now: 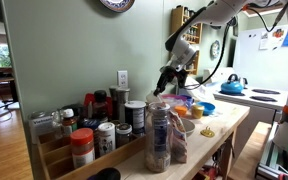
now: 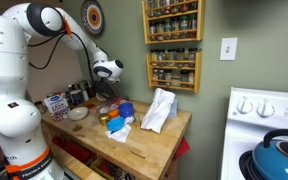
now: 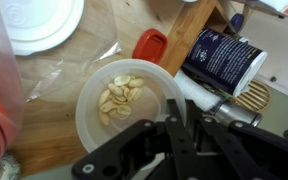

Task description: Spill the transparent bowl is content on a white lid, then spill the white lid is content in a light brown plate

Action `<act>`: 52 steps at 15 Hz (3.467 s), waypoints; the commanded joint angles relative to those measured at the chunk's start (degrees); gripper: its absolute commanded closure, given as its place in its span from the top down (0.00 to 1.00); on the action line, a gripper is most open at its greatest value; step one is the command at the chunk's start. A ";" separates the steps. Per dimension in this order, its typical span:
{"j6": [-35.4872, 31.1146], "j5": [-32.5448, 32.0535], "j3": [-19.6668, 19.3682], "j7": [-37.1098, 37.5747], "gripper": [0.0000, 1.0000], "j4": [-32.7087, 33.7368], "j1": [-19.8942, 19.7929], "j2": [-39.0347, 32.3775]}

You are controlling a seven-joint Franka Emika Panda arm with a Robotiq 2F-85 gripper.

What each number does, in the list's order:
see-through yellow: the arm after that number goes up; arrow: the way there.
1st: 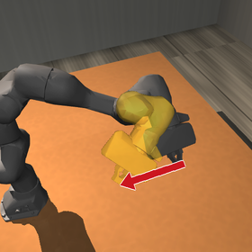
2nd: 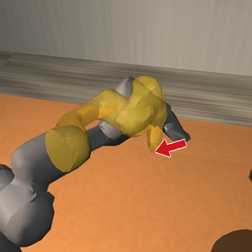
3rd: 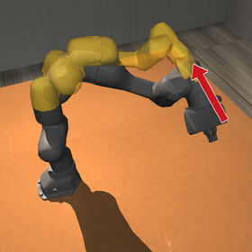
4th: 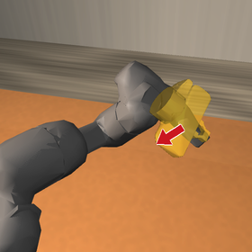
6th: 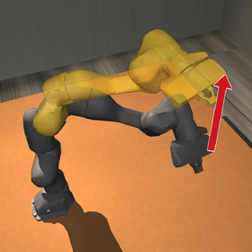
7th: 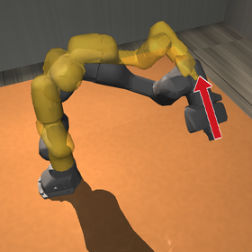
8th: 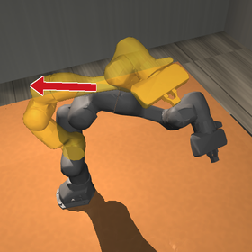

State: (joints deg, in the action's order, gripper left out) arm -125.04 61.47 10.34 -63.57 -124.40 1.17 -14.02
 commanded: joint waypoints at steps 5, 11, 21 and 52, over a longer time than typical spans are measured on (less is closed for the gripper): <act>12.05 2.84 -4.40 -10.48 0.03 -0.71 -1.90 -1.62; 16.54 5.93 -6.03 -17.74 0.03 -0.81 -2.67 -2.47; 21.60 7.97 -8.34 -24.37 0.03 -0.70 -3.34 -3.28; 34.83 12.24 -12.37 -34.39 0.03 -0.32 -5.14 -6.72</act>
State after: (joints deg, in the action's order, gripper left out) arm -91.37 72.84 -1.63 -96.45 -124.65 -3.77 -20.13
